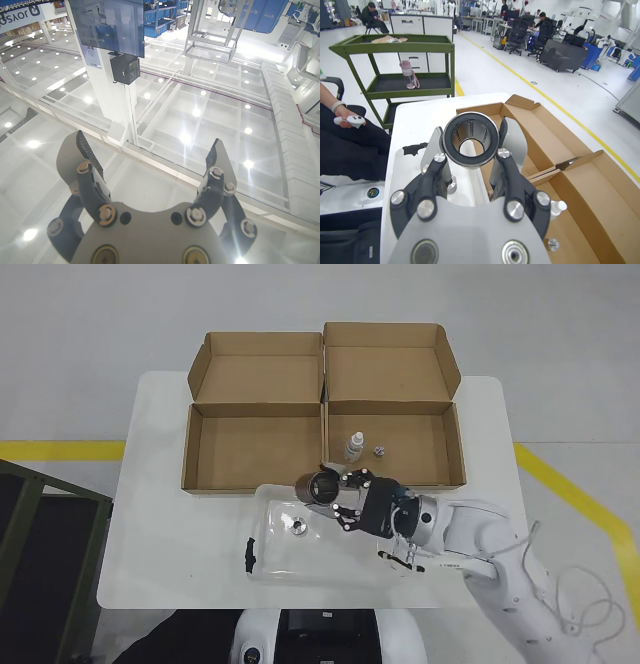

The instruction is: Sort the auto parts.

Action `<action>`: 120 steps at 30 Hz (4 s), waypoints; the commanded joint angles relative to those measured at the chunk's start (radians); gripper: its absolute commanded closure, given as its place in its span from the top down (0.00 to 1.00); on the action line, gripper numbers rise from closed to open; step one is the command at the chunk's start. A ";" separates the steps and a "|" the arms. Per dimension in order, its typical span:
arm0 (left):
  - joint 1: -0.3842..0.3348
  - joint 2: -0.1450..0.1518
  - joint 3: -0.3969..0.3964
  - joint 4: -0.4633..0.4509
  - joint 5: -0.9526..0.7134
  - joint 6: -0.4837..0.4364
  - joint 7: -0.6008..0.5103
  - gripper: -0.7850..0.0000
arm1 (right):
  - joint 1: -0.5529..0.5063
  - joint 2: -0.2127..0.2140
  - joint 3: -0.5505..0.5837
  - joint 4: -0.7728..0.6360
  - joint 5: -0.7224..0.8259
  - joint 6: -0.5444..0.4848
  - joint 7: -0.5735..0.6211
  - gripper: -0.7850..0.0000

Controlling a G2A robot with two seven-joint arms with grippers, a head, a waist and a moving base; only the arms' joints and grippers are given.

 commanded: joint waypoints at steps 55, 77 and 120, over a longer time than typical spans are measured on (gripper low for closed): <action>0.000 0.000 0.000 0.000 0.000 0.000 0.000 1.00 | 0.118 -0.047 -0.035 0.155 0.100 0.007 -0.147 0.00; 0.000 0.000 0.000 0.000 0.000 0.000 0.000 1.00 | 0.257 -0.111 -0.236 0.368 -0.030 0.147 -0.021 0.00; 0.000 0.000 0.000 0.000 0.000 0.000 0.000 1.00 | 0.649 -0.376 -0.565 0.928 0.010 0.243 0.104 0.00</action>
